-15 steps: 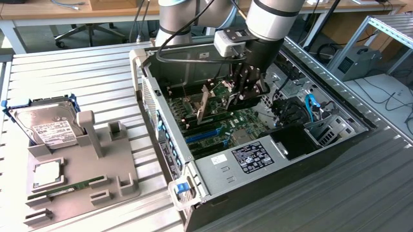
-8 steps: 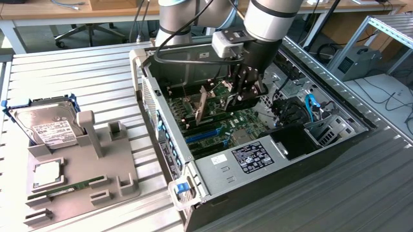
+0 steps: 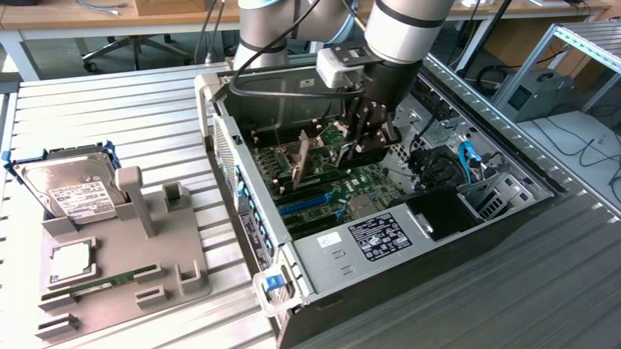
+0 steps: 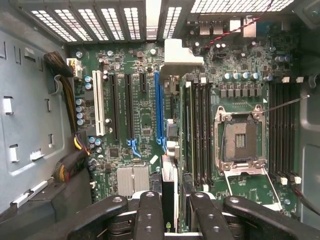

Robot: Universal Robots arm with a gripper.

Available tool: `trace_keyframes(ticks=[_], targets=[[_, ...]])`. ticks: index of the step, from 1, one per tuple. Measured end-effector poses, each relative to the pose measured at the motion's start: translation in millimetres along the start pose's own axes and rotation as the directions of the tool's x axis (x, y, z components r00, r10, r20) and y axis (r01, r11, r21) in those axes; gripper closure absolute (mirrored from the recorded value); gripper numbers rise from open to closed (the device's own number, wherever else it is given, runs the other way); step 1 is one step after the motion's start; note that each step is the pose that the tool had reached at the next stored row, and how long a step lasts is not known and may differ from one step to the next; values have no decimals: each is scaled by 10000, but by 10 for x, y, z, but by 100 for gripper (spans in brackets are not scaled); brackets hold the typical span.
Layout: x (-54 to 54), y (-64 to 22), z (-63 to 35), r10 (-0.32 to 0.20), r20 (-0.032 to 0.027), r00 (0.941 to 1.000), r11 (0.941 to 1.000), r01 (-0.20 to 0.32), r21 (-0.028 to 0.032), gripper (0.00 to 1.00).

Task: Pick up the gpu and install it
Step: 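Insert the gpu into the slot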

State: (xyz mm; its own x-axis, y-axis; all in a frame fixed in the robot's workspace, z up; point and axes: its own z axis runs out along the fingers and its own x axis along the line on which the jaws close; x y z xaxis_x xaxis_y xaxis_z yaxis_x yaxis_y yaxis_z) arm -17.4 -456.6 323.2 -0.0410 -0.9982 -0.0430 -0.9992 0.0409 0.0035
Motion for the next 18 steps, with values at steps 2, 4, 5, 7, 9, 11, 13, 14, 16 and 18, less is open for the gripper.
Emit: trace_keyframes(ticks=[2, 4, 5, 7, 9, 11, 13, 14, 16, 18], targets=[[2, 7, 2, 0, 1, 10000, 10000, 0, 1, 74], [5, 18, 4, 0, 1, 10000, 10000, 0, 0, 74], [7, 26, 5, 0, 0, 10000, 10000, 0, 1, 74], [9, 34, 7, 0, 0, 10000, 10000, 0, 1, 74], [11, 41, 8, 0, 1, 10000, 10000, 0, 1, 74], [13, 48, 9, 0, 1, 10000, 10000, 0, 0, 74], [15, 58, 11, 0, 1, 10000, 10000, 0, 1, 74], [17, 61, 11, 0, 1, 10000, 10000, 0, 1, 74], [19, 70, 13, 0, 1, 10000, 10000, 0, 1, 74], [22, 79, 14, 0, 1, 10000, 10000, 0, 1, 74]])
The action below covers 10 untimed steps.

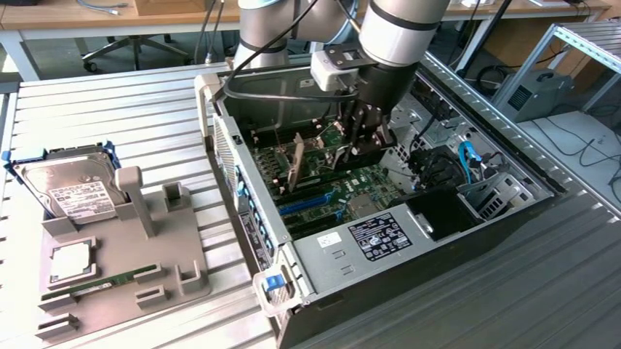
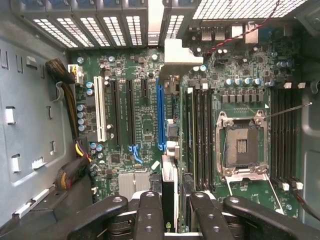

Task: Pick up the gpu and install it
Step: 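Insert the gpu into the slot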

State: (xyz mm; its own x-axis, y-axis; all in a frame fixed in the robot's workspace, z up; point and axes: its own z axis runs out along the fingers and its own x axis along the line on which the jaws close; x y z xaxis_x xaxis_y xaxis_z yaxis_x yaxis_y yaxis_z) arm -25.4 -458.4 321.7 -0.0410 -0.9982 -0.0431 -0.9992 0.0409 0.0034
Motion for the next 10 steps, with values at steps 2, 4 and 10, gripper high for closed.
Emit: trace_keyframes(ticks=[2, 4, 10], targets=[[3, 5, 1, -1, 0, 10000, 10000, 1, 0, 74], [6, 11, 3, 0, 0, 10000, 10000, 0, 0, 74], [14, 26, 7, 0, 0, 10000, 10000, 0, 0, 74]])
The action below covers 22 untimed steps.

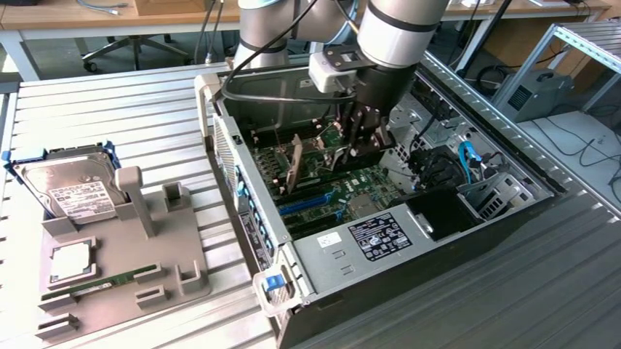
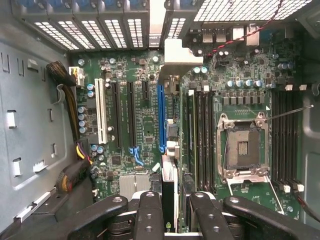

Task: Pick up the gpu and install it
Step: 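Insert the gpu into the slot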

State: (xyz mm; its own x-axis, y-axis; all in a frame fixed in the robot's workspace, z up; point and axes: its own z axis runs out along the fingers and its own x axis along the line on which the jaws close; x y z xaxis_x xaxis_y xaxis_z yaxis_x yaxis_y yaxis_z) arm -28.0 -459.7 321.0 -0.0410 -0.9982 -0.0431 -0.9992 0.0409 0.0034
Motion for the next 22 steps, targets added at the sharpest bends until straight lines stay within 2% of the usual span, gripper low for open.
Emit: trace_keyframes(ticks=[15, 22], targets=[[19, 35, 12, 0, 0, 10000, 10000, 0, 0, 74], [26, 100, 17, 0, 0, 10000, 10000, 0, 0, 74]])
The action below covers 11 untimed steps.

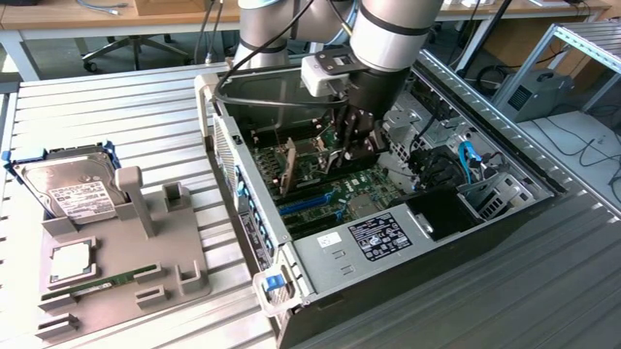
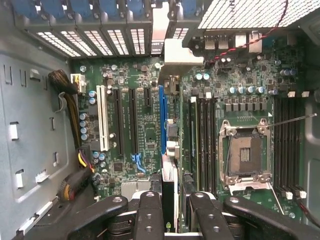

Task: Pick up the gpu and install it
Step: 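Insert the gpu into the slot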

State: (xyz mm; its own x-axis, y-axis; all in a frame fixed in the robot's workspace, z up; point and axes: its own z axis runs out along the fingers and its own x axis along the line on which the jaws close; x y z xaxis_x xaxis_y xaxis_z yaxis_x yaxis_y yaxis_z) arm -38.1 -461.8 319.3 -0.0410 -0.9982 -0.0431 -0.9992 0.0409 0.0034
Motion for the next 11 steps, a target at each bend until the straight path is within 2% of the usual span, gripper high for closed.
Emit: trace_keyframes(ticks=[8, 11], targets=[[10, 43, 9, 0, -1, 10000, 10000, 0, -1, 74], [44, 59, 37, 0, 3, 10000, 10000, 0, 1, 74]])
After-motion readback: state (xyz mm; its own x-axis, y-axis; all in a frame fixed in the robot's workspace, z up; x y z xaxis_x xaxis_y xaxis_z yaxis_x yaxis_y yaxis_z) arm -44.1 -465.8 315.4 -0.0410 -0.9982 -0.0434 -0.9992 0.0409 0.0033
